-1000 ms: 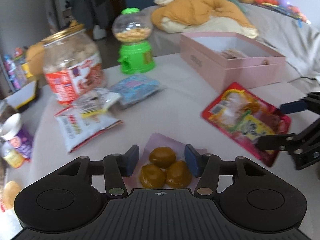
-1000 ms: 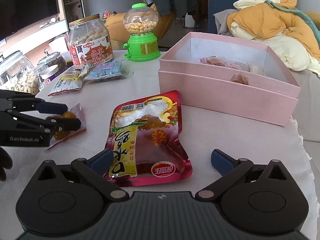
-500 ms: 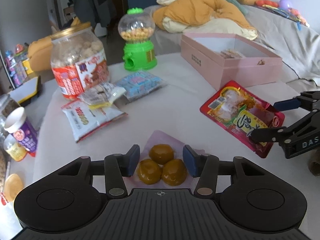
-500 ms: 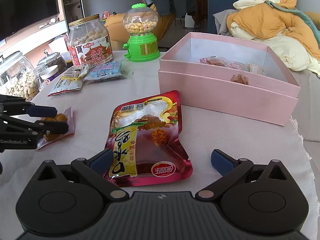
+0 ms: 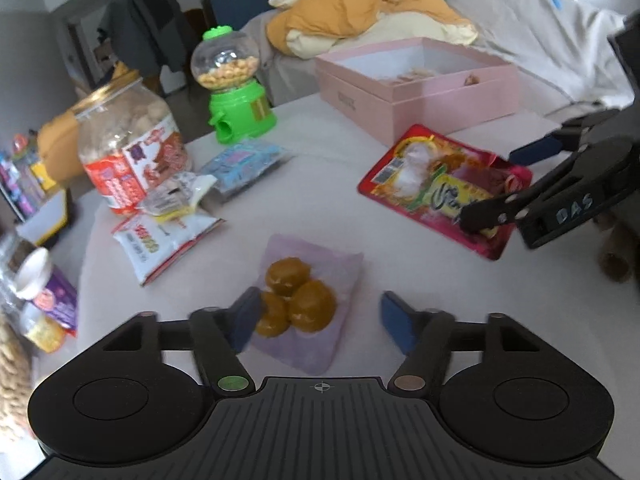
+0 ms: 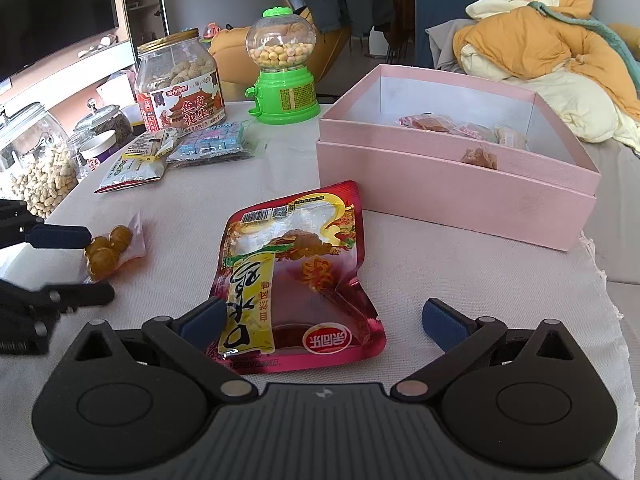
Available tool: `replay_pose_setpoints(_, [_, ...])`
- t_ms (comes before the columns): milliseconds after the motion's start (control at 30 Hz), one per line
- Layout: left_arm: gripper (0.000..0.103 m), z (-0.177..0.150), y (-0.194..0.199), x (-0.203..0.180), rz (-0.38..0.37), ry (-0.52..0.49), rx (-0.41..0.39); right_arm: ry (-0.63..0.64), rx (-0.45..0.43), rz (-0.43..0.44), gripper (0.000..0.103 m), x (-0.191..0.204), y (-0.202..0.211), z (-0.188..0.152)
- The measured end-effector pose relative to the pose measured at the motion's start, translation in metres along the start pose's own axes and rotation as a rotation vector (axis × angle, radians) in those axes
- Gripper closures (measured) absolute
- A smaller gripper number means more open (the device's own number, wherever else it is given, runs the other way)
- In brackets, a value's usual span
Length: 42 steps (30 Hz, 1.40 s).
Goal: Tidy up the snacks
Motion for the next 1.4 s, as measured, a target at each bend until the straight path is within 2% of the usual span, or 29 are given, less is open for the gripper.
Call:
replay_pose_setpoints(100, [0.025, 0.003, 0.001, 0.008, -0.01, 0.063, -0.021, 0.0, 0.0, 0.0, 0.0, 0.0, 0.0, 0.0])
replay_pose_setpoints(167, [0.028, 0.004, 0.001, 0.017, 0.03, 0.087, -0.034, 0.0, 0.0, 0.0, 0.0, 0.0, 0.0, 0.0])
replay_pose_setpoints(267, [0.027, 0.0, -0.002, 0.028, 0.094, 0.078, -0.013, 0.0, 0.0, 0.0, 0.0, 0.0, 0.0, 0.0])
replay_pose_setpoints(467, [0.026, -0.005, -0.008, 0.038, 0.035, 0.16, -0.009, 0.0, 0.0, 0.001, 0.0, 0.0, 0.0, 0.0])
replay_pose_setpoints(600, [0.026, -0.007, -0.014, 0.034, -0.019, 0.266, -0.042, 0.001, 0.001, 0.003, 0.0, 0.0, 0.0, 0.0])
replay_pose_setpoints(767, [0.027, 0.002, -0.021, 0.02, 0.024, 0.193, -0.1, -0.006, 0.003, 0.009, 0.0, 0.0, 0.001, 0.001])
replay_pose_setpoints(900, [0.034, 0.007, -0.014, 0.013, 0.092, 0.096, -0.145, -0.007, 0.005, 0.009, 0.0, 0.0, 0.001, 0.0])
replay_pose_setpoints(967, [0.035, 0.008, -0.012, 0.011, 0.083, 0.077, -0.143, -0.007, 0.005, 0.01, 0.0, 0.0, 0.001, 0.0])
replay_pose_setpoints(1033, [0.036, 0.005, -0.019, 0.011, 0.051, 0.085, -0.101, -0.005, 0.005, 0.008, 0.0, 0.0, 0.001, 0.0])
replay_pose_setpoints(1133, [0.038, 0.007, -0.026, 0.011, 0.041, 0.095, -0.109, -0.003, 0.005, 0.008, 0.0, -0.001, 0.001, 0.0])
replay_pose_setpoints(1200, [0.039, 0.009, -0.033, 0.014, 0.013, 0.142, -0.104, -0.003, 0.005, 0.008, 0.0, -0.001, 0.001, 0.0])
replay_pose_setpoints(1300, [0.039, 0.011, -0.039, 0.017, 0.016, 0.216, -0.098, -0.002, 0.005, 0.008, 0.0, 0.0, 0.001, 0.0])
replay_pose_setpoints(1367, [0.048, 0.012, -0.038, 0.014, 0.049, 0.199, -0.094, 0.005, 0.007, 0.011, 0.0, 0.0, 0.001, -0.001])
replay_pose_setpoints(1400, [0.048, 0.012, -0.035, 0.012, 0.053, 0.193, -0.092, 0.006, 0.007, 0.014, 0.0, 0.0, 0.001, -0.001])
Point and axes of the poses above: each gripper's, at about its wrist camera, not at the fingertips, and y roughly against the way its jaws point, x to its left, z to its top, the point moved 5 cm from there along -y, roughly the way its jaws point, and after that the axes turned 11 degrees about -x, right-handed, at the moved point
